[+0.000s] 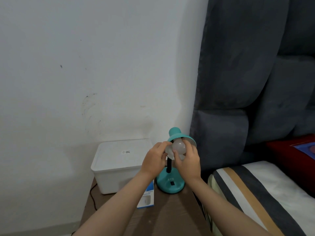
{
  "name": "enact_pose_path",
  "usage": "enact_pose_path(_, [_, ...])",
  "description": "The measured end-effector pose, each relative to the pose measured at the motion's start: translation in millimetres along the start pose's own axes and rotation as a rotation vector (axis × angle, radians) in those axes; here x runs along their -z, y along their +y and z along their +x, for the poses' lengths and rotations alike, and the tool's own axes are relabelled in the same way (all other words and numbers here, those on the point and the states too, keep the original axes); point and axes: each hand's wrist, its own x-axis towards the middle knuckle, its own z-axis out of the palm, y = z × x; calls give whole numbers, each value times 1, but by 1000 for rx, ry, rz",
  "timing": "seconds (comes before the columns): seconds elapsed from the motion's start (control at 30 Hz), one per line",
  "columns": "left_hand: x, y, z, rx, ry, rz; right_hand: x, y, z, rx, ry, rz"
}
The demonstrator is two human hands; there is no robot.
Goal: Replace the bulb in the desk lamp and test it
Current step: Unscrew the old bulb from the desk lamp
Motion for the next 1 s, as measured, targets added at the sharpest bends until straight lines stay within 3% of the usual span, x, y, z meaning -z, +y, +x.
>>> enact_pose_path(0.27, [0,0,-1,3,1,0,10,10,4,174,-136,-285])
enact_pose_path(0.57, [1,3,-1,12,11,-5,9,3,2,70,-82,-109])
enact_pose_path(0.8, [2,2,0,25,0,-11,9,8,5,190,-118,-285])
enact_pose_path(0.9, [2,2,-1,20,5,-13,9,11,1,185,-72,-192])
enact_pose_path(1.0, [1,3,-1,4,8,-5,6,7,-3,54,-3,-44])
